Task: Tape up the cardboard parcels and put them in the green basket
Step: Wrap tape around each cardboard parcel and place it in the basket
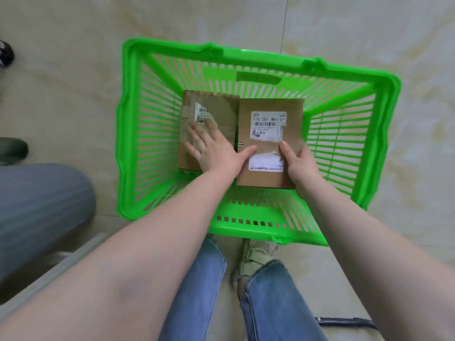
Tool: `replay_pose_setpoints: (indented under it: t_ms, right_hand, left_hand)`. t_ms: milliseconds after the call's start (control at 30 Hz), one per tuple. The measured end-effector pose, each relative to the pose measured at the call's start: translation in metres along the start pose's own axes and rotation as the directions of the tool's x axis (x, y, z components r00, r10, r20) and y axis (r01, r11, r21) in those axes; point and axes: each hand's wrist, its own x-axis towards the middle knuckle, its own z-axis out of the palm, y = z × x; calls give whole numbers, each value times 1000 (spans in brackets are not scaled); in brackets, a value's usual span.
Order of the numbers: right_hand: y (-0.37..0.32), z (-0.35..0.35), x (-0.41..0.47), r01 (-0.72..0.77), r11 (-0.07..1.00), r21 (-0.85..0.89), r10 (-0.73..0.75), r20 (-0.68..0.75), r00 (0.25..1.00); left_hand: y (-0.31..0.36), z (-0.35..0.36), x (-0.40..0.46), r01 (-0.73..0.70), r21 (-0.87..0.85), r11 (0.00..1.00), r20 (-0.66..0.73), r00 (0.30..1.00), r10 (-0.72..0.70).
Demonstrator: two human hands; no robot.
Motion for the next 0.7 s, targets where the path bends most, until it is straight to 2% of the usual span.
replay_pose_setpoints:
  t_ms: [100,267,567,700]
  right_hand:
    - [8,6,11,-50,999,-21,49,-43,998]
    - [10,16,23,-15,1000,7,15,-34,999]
    - [14,15,27,12,996,-89,-15,-35,999]
    - [10,14,27,-29,986,-164,26,-24,999]
  left_hand:
    - [2,13,6,30,-17,999,-2,1000,-30]
    - [5,27,7,41,-47,998,-85,995,-45]
    - [7,34,11,68,-28,997,-84,994,-70]
    - [7,30,8,78,8,997,-133,988,-77]
